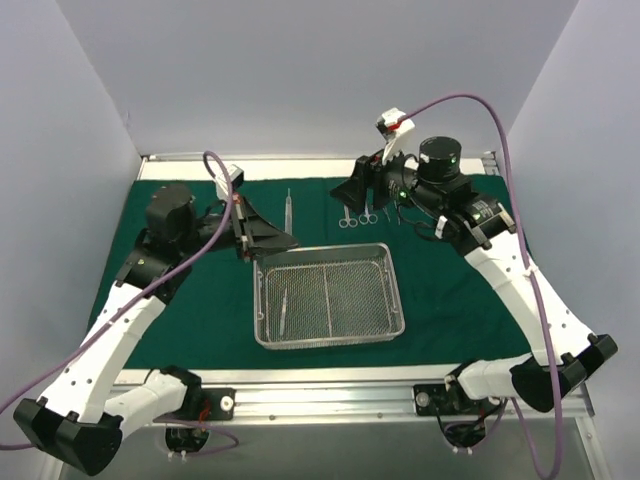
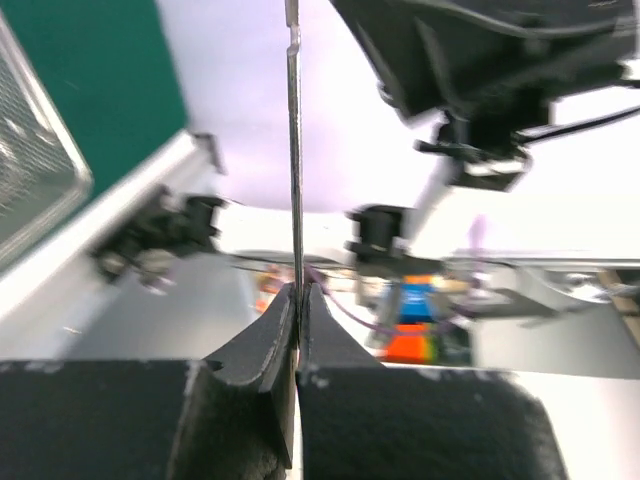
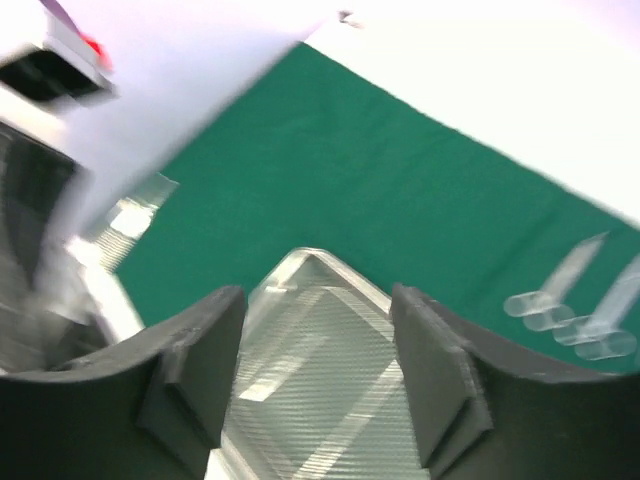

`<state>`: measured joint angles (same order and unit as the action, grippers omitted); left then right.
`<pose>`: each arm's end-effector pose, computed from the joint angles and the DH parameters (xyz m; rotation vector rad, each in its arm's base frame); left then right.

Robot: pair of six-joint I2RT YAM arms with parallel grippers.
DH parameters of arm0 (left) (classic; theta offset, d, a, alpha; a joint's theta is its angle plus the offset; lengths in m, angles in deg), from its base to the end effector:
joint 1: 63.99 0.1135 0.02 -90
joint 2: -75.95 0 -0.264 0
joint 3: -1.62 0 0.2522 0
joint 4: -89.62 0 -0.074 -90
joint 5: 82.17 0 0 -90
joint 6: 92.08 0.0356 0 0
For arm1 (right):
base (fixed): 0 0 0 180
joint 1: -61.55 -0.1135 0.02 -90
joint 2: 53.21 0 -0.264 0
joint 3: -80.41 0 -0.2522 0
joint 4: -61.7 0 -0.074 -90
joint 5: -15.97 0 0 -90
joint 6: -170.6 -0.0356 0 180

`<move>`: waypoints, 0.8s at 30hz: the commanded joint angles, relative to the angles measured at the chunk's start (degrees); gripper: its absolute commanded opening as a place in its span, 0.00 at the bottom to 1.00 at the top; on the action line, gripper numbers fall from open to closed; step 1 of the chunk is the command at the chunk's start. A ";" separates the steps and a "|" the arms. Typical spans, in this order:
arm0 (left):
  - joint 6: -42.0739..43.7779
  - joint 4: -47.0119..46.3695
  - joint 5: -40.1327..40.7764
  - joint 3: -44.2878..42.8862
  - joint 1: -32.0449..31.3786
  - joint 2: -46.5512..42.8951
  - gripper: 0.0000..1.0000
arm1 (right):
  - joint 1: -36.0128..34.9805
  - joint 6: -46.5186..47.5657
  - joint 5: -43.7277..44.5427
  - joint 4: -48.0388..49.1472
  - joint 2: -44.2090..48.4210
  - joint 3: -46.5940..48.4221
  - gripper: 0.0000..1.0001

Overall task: Open and lay out the surgical kit
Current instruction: Place the medical item in the surgical kit.

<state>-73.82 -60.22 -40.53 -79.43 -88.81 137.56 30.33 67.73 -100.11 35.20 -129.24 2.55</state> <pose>0.1960 -0.1200 0.4115 -0.1147 2.1481 -1.8491 0.2388 0.1630 0.4800 -0.6255 1.5382 0.9506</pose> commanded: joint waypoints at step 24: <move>-47.61 -17.90 -20.90 13.59 2.23 -24.87 0.02 | -40.85 83.44 18.53 7.89 8.71 -7.88 0.27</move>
<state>-114.69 -74.80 -60.62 -64.57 -86.75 112.42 -10.42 147.27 -87.55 37.59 -120.50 -5.93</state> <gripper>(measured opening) 0.053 0.269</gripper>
